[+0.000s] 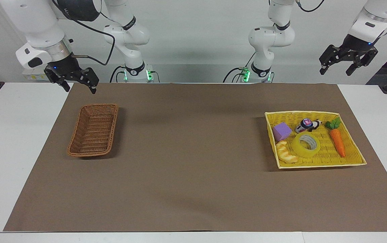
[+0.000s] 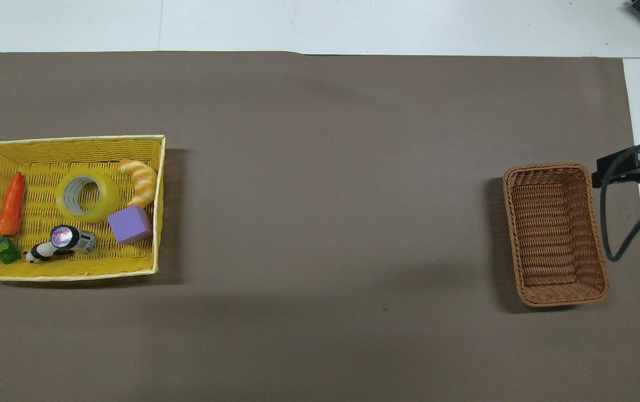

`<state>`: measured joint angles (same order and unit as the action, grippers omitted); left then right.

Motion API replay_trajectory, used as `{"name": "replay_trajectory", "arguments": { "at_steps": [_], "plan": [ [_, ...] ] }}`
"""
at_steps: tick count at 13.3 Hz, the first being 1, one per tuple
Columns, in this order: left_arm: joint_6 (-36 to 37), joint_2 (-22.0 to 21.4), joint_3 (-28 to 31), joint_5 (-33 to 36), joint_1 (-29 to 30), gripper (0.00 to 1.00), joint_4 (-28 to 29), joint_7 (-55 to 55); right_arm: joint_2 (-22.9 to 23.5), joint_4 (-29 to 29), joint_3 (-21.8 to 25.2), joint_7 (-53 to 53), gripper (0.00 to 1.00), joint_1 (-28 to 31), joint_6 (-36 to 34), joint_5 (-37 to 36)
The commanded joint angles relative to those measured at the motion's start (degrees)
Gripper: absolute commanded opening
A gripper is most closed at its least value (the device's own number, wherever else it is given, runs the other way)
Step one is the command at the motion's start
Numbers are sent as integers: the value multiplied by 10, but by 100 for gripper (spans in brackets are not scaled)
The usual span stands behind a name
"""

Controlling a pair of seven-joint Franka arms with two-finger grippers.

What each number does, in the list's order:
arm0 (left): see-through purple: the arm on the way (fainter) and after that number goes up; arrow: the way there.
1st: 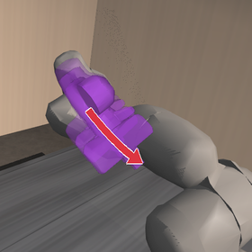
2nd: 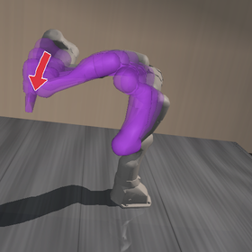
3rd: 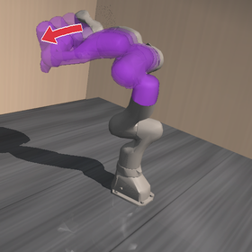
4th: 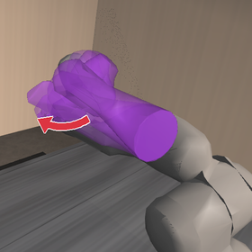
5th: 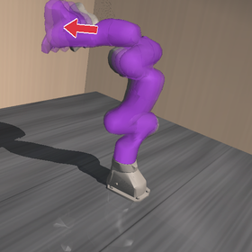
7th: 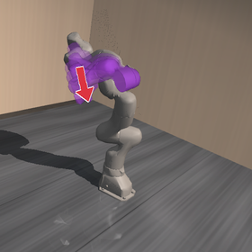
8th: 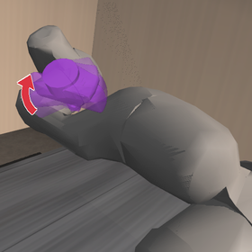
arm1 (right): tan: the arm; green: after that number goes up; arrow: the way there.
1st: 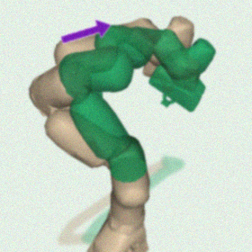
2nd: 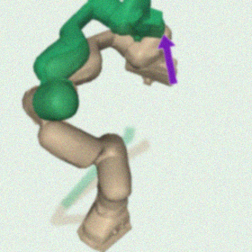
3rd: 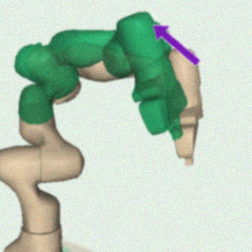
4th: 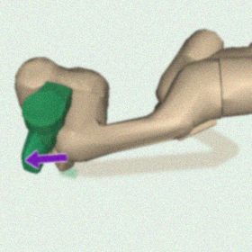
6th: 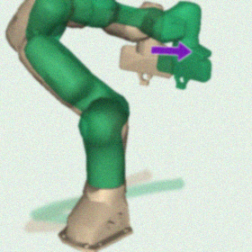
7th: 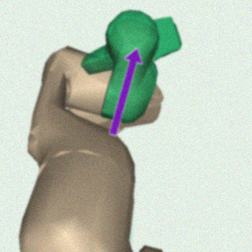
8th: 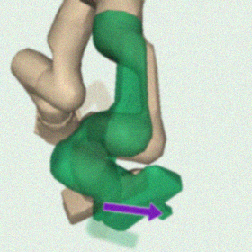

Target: Move tape to another basket

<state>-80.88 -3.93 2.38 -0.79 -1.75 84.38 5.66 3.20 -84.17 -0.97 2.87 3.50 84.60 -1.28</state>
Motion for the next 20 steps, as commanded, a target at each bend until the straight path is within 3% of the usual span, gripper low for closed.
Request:
{"name": "replay_trajectory", "arguments": {
  "at_steps": [1,10,14,20],
  "plan": [
    [-2,-13,-4,8,7,100,16,6,-12,-7,-3,6,100,5,-4,0],
    [-10,-13,-6,6,3,100,17,6,-13,-7,-3,6,100,8,-8,7],
    [-69,-15,-5,5,7,100,44,8,-33,-42,-3,6,100,7,-4,8],
    [-175,-13,-4,3,23,100,125,24,-35,-45,-3,-1,100,9,-5,8]
  ]
}}
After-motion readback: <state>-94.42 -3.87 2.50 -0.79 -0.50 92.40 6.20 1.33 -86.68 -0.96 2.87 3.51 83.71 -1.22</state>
